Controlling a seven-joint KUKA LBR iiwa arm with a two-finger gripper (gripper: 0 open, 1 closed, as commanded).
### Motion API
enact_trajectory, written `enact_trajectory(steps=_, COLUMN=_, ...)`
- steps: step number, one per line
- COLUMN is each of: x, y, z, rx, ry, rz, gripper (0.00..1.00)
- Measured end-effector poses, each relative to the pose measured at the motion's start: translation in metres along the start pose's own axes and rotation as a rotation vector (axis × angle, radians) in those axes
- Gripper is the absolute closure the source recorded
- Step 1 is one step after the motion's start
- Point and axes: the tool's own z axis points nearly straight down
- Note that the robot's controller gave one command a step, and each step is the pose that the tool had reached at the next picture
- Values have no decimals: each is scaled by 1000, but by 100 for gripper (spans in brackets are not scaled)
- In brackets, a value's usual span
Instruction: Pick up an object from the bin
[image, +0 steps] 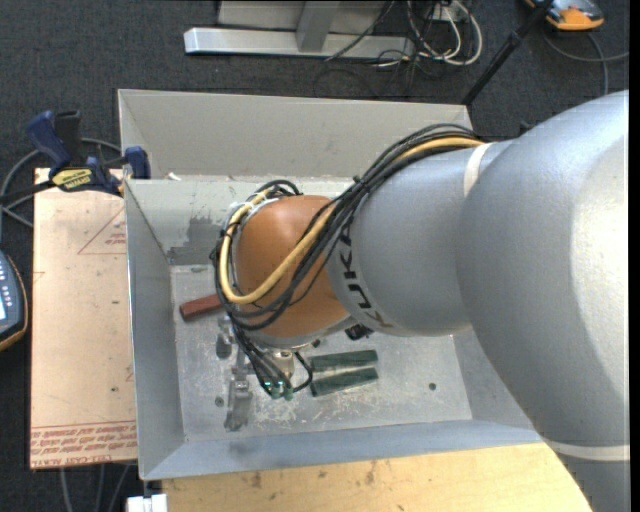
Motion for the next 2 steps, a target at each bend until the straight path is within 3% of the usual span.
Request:
enact_trajectory(steps=1, x=9, y=-65, z=55, rx=-2, ry=-21, rz=-196, gripper=0)
enact_trajectory(steps=2, x=-119, y=-152, z=-49, rx=-2, ry=-18, rz=127, gripper=0)
